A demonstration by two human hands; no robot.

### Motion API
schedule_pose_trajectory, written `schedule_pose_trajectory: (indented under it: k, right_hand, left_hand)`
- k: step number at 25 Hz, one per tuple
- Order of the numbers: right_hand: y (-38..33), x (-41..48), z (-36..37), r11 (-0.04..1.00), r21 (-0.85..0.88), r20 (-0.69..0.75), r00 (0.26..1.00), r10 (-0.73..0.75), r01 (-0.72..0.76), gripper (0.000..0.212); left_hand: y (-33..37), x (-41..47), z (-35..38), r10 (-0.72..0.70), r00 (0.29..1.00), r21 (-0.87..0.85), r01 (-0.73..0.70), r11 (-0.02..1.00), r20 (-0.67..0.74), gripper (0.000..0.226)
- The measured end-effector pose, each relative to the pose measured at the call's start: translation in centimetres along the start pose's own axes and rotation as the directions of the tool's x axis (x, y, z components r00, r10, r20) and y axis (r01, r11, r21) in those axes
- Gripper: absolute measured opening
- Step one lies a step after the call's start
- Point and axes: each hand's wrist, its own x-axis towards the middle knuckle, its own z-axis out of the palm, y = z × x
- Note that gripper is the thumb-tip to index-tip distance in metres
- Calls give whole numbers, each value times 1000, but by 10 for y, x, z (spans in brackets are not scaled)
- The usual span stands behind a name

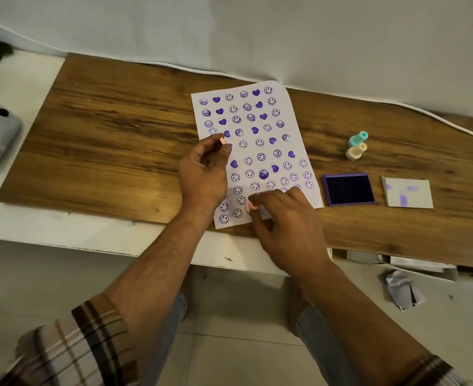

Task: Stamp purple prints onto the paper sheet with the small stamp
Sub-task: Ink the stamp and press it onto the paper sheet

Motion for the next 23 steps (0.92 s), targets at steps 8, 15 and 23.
schedule_pose_trajectory:
  k: [8,15,23]
  right_hand:
    - [-12,5,-8,981,90,46,984,169,-173,17]
    - [16,21,-64,54,906,199,536,820,-420,47]
    - [16,34,-57,315,843,126,729,673,-436,28]
  left_hand:
    - [11,3,-3,-25,999,-19,24,1000,-38,26]
    - [29,-4,-5,-132,976,-81,147,986,171,32]
    - [32,-31,16,-159,908,53,150,987,388,31]
